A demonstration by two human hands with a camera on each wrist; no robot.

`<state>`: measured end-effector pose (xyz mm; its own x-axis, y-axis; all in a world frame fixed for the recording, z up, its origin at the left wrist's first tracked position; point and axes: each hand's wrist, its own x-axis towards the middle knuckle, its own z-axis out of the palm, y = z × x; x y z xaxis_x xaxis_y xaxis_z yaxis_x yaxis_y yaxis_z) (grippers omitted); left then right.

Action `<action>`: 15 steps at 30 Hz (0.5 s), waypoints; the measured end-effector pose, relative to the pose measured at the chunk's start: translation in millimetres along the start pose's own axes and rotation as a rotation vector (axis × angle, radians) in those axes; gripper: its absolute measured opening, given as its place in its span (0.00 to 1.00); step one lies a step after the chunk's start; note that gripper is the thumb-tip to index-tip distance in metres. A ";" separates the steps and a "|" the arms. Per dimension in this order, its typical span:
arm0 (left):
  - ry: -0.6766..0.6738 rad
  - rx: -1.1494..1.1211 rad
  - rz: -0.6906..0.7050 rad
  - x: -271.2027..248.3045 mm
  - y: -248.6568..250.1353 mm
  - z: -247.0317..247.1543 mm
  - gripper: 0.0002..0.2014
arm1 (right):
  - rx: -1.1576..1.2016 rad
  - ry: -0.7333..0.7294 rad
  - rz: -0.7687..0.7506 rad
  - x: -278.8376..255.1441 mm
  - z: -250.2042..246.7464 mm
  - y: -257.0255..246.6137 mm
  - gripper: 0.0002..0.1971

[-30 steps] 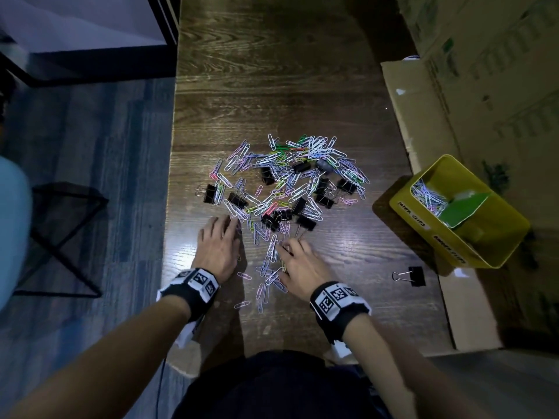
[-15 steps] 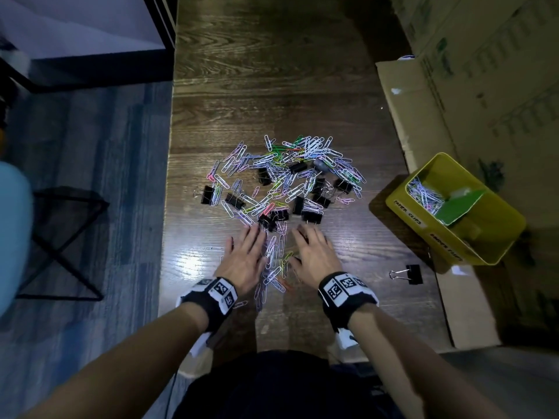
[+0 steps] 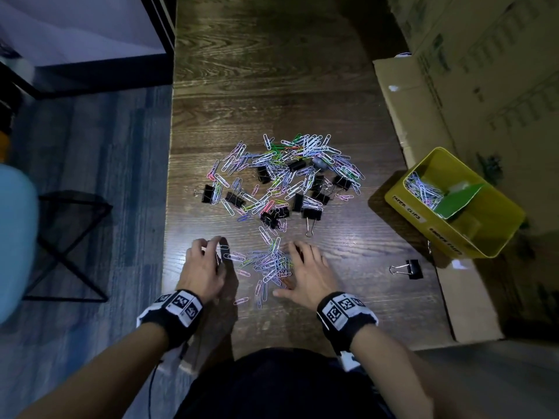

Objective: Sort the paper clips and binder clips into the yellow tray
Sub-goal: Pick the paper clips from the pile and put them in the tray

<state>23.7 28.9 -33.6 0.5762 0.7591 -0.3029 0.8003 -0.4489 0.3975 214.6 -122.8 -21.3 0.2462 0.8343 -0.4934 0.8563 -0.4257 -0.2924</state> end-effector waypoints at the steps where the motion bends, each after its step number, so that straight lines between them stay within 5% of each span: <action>1: -0.007 -0.008 -0.003 0.1 4.6 3.5 0.26 | -0.017 -0.008 -0.002 0.7 0.2 -4.0 0.55; 7: -0.140 -0.121 0.262 -7.5 48.0 31.5 0.23 | -0.003 -0.016 -0.039 3.7 3.2 -18.6 0.55; 10: -0.172 -0.154 0.271 -5.3 48.0 20.1 0.21 | 0.025 0.006 -0.021 3.6 -4.4 -13.6 0.59; 13: -0.310 0.107 0.238 -7.2 34.2 -7.3 0.04 | -0.007 -0.020 -0.027 7.8 -9.6 -12.2 0.61; 15: -0.517 0.362 0.201 -14.0 26.1 -18.6 0.14 | -0.045 -0.026 -0.045 9.2 -8.5 -14.8 0.62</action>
<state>33.5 15.4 -2.9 0.6530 0.3605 -0.6660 0.6223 -0.7567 0.2005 208.0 -105.9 -14.5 0.1956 0.8424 -0.5022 0.8859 -0.3714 -0.2780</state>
